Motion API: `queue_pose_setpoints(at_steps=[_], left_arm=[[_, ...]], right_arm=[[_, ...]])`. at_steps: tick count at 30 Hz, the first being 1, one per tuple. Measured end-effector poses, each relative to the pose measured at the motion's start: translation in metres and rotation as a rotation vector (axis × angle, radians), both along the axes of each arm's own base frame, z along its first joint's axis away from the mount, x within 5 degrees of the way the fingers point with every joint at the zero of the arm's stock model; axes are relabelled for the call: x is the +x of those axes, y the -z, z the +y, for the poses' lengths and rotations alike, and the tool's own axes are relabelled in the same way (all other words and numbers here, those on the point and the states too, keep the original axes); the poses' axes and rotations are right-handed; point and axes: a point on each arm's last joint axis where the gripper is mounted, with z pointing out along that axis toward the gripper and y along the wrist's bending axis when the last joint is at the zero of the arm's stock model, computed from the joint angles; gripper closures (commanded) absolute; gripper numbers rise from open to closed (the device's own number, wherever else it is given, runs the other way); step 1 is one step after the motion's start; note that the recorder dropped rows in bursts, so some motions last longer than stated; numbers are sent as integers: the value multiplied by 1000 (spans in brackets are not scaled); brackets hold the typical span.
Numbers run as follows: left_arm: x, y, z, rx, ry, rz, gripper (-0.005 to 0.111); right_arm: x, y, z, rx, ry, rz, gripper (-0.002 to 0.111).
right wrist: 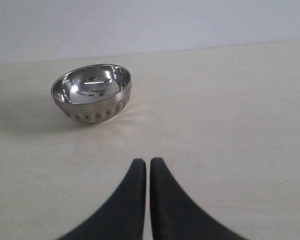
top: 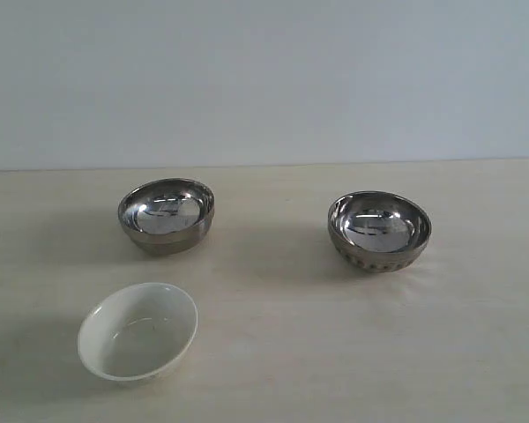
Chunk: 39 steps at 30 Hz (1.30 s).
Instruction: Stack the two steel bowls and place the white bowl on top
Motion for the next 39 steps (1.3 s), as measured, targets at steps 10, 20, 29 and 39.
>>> queue_pose_setpoints(at_steps=[10,20,29,39], left_arm=[[0,0,0,0,0,0,103],[0,0,0,0,0,0,103],[0,0,0,0,0,0,103],[0,-2,-9,-532,-11,-6,103]], right_arm=[[0,0,0,0,0,0,108],[0,0,0,0,0,0,108],[0,0,0,0,0,0,108],[0,0,0,0,0,0,108]])
